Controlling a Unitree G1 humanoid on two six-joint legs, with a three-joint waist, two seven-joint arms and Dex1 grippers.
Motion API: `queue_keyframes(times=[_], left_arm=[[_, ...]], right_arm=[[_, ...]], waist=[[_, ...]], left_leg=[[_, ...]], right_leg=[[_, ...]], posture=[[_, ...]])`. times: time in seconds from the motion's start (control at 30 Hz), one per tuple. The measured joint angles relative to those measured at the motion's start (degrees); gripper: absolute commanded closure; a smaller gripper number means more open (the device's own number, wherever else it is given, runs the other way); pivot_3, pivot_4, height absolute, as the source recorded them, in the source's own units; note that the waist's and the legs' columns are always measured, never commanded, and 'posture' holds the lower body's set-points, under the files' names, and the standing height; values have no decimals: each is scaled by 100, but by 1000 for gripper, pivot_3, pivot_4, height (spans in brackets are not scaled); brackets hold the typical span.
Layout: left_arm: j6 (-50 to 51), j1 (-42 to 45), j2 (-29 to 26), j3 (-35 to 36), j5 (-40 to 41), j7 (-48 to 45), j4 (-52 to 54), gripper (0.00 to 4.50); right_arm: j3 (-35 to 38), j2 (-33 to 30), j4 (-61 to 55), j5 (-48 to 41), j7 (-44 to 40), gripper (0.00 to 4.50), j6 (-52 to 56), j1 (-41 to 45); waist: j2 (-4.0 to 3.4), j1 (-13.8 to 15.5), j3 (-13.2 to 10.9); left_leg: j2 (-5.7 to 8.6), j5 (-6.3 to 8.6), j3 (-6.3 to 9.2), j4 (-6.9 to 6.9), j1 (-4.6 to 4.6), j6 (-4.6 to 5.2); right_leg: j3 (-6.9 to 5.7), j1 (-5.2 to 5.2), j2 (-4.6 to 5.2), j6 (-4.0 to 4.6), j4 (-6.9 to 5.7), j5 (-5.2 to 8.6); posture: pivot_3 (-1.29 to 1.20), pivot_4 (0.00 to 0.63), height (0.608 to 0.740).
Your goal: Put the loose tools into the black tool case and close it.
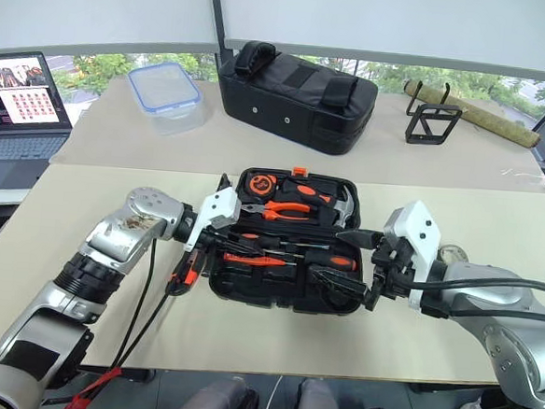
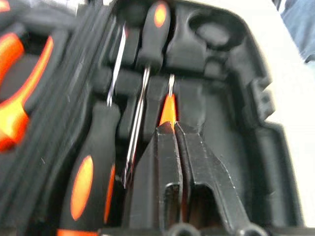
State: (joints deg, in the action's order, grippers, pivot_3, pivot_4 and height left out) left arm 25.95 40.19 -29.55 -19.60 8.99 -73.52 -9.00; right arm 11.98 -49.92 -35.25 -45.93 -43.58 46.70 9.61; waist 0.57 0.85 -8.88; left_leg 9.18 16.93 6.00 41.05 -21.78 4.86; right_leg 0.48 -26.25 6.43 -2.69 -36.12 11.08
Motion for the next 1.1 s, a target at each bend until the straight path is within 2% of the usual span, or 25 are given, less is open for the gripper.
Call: queue_keyframes(times=[0.17, 0.3, 0.63, 0.83, 1.1], left_arm=[[-674, -185, 44, -81, -310, 433, -49, 4470], [-845, -302, 41, -30, -351, 610, -53, 4470], [-289, -834, -148, 375, 184, 535, 580, 4470], [-408, -942, -235, 376, 20, 779, 694, 4470], [-454, -973, -43, 389, 25, 965, 606, 4470]], right_arm=[[0, 0, -8, -38, 5, 0, 3, -8], [0, 0, -14, -41, 14, 0, 4, -22], [-86, 1, 222, -33, -29, 0, 4, 85], [-306, 14, 347, -22, -140, 0, 3, 328], [-383, 16, 382, -29, -232, 0, 3, 360]], waist=[[-1, 25, 5], [-5, 21, 11], [-4, -7, 10], [-4, 20, 11], [-5, 85, 11]], left_leg=[[0, 0, -1, -2, 15, 0], [-1, 0, -3, -7, 23, 0], [-2, 0, -5, -9, 20, 0], [-1, 0, -5, -8, 20, 0], [0, 0, -6, -7, 24, -1]], right_leg=[[6, 13, 1, 0, 2, 0], [11, 15, 0, 0, 1, 0], [8, 8, -3, 0, -1, 0], [9, 13, -1, 0, 2, 0], [11, 17, -1, 5, 0, -5]], posture=[[0, 150, 717], [0, 150, 717], [0, 150, 717], [0, 150, 717], [0, 150, 717]])
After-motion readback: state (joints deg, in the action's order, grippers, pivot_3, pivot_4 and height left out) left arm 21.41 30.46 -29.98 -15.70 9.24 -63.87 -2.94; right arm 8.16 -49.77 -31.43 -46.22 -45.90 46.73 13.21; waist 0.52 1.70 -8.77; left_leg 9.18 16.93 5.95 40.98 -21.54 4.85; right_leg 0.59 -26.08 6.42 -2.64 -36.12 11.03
